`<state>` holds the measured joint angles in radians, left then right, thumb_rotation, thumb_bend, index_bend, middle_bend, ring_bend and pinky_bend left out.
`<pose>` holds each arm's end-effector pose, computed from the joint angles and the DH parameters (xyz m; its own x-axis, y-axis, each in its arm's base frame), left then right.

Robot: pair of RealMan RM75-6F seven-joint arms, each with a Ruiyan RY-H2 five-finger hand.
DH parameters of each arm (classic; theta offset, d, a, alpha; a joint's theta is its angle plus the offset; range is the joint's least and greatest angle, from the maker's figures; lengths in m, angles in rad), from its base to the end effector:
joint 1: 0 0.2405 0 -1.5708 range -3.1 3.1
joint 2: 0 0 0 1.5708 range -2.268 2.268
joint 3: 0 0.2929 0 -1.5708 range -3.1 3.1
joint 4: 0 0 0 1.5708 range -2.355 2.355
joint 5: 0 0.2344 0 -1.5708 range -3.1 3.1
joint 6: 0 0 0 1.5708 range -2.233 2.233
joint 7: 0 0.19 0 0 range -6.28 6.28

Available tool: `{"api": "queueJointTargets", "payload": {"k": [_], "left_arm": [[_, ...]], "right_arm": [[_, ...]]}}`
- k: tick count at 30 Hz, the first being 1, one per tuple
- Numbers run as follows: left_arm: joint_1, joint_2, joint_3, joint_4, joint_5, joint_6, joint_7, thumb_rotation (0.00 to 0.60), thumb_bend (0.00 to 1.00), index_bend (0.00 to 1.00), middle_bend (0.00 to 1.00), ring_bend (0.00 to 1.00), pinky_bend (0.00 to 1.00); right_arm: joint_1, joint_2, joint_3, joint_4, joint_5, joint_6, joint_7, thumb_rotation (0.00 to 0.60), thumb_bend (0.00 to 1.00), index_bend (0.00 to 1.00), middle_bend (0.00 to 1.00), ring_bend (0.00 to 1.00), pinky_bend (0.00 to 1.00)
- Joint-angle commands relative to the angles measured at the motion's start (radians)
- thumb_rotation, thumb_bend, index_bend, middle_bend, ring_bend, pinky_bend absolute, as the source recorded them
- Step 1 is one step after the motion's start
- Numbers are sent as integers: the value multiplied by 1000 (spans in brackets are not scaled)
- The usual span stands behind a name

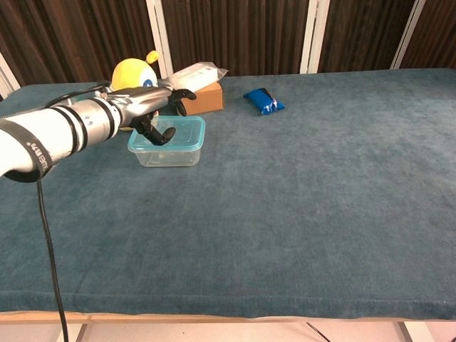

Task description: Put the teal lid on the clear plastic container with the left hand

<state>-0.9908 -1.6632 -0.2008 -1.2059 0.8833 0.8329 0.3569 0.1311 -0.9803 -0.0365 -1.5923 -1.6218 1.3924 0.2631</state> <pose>-0.1216 0.4914 -0.0837 0.4924 0.2633 0.8296 0.8488 -0.3559 -0.3909 -0.3570 -0.2255 0.1671 0.3225 -0.1781 0.9297 -0.9450 -0.1176 0.3053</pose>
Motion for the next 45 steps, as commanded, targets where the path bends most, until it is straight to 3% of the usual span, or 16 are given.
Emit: {"api": "queueJointTargets", "payload": {"k": [1,13,23,31,45], "left_arm": [[1,-8,-2,11,8,-5,-7,600,579,0,178,25,0],[0,-61,-3,99,39,-39,-34,600,586,0,181,23,0],[1,-59,-10,101,-14,-84,-4,600,590,0,264,67,0],[18,-44,-31,79,48,15,-12,600,618,0,272,75,0],[47,-10,-22,73,-54,19,118,600,618,0,283,81,0]], "right_arm": [[0,0,0,0,0,0,0,600,154,0,0,0,0],[0,1,0,-1,1,1,4,600,155,0,0,0,0],[-1,3,0,1,0,2,8,600,154,0,0,0,0],[-2,4,-1,4,-1,3,11,600,155,0,0,0,0],[-3,4,-2,2,-3,5,12,600,156,0,0,0,0]]}}
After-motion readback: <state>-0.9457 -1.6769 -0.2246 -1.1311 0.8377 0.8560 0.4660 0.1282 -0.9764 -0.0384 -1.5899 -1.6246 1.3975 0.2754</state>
